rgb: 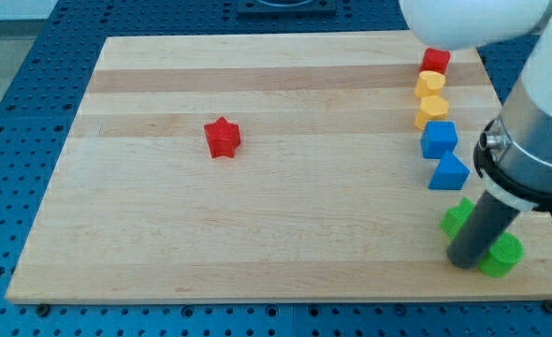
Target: Push the red star to the red circle
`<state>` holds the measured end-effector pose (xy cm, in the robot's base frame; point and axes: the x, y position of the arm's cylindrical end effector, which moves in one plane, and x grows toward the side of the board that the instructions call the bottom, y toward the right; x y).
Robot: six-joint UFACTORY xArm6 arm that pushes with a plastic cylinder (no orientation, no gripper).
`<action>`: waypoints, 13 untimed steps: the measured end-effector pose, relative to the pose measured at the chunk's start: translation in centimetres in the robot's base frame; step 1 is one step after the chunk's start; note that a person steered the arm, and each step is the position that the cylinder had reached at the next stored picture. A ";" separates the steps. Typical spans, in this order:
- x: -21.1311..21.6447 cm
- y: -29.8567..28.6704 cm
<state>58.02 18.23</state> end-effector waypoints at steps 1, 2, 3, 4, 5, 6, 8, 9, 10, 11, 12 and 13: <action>-3.6 -1.7; -4.3 -2.6; -4.7 -2.6; -5.0 -3.6; -8.1 -7.2; -10.7 -11.1; -9.4 -22.0; -7.8 -27.9; -7.4 -32.2; -9.3 -32.9; -15.3 -28.9; -15.6 -28.5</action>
<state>42.42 -10.29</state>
